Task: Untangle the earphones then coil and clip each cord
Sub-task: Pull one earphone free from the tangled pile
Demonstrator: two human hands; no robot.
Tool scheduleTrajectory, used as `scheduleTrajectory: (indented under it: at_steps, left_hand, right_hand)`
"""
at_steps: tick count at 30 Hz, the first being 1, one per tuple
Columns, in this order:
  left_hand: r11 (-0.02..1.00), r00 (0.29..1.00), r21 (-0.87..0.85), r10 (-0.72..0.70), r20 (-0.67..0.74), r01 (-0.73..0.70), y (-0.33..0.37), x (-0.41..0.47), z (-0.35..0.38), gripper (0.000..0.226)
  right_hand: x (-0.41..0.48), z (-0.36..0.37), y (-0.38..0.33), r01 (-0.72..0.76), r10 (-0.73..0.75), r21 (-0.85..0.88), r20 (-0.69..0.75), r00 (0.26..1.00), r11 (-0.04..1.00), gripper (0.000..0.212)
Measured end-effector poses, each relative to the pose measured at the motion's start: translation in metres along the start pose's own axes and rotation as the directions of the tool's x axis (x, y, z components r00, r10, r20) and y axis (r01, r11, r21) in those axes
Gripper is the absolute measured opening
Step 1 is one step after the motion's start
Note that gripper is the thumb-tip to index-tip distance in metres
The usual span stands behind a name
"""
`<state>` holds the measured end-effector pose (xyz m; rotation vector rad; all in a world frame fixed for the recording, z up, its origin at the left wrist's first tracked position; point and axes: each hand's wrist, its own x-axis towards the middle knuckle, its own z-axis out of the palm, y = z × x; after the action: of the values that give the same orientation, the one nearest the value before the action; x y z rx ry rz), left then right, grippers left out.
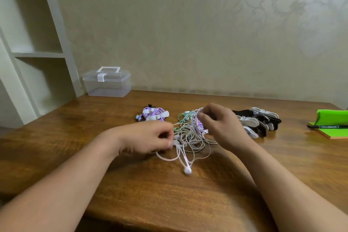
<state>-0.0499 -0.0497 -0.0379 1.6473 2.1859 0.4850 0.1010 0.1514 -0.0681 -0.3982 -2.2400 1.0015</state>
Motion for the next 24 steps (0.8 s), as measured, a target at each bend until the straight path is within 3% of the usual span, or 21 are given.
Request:
scheduleTrajectory:
  at_steps: [3, 5, 8, 11, 13, 15, 17, 20, 24]
  left_hand:
    - [0.866, 0.961, -0.474, 0.026, -0.274, -0.158, 0.014, 0.0, -0.013, 0.009]
    - [0.724, 0.911, -0.623, 0.017, -0.413, -0.296, 0.029, 0.007, -0.027, 0.009]
    - [0.482, 0.852, -0.765, -0.068, -0.519, -0.427, 0.057, 0.021, -0.045, 0.012]
    - [0.27, 0.823, -0.821, -0.138, -0.55, -0.503, 0.078, 0.028, -0.061, 0.011]
    - [0.135, 0.811, -0.831, -0.183, -0.556, -0.539, 0.083, 0.029, -0.071, 0.015]
    - [0.042, 0.798, -0.825, -0.231, -0.556, -0.563, 0.083, 0.027, -0.081, 0.016]
    - [0.011, 0.794, -0.821, -0.247, -0.555, -0.57, 0.078, 0.022, -0.087, 0.017]
    - [0.05, 0.79, -0.826, -0.267, -0.552, -0.561, 0.067, 0.018, -0.089, 0.024]
    - [0.095, 0.795, -0.847, -0.305, -0.525, -0.523, 0.053, 0.014, -0.084, 0.026]
  right_hand:
    - [0.005, -0.003, -0.016, -0.034, 0.047, 0.321, -0.033, 0.998, 0.946, 0.036]
    - [0.014, -0.002, -0.031, -0.076, 0.032, 0.513, 0.093, 0.995, 0.855, 0.06]
    - [0.018, 0.0, -0.06, -0.18, -0.064, 0.633, 0.342, 0.938, 0.753, 0.081]
    - [0.013, -0.004, -0.073, -0.182, -0.088, 0.632, 0.371, 0.924, 0.753, 0.063]
    - [0.01, -0.016, -0.073, -0.21, -0.018, 0.626, 0.337, 0.941, 0.751, 0.043]
    - [0.005, -0.029, -0.073, -0.282, 0.073, 0.668, 0.324, 0.943, 0.688, 0.039]
    - [0.001, -0.041, -0.071, -0.327, 0.133, 0.677, 0.324, 0.937, 0.659, 0.041]
    - [-0.006, -0.058, -0.066, -0.411, 0.161, 0.632, 0.415, 0.895, 0.657, 0.041]
    - [-0.021, -0.076, -0.067, -0.409, 0.181, 0.513, 0.437, 0.881, 0.755, 0.049]
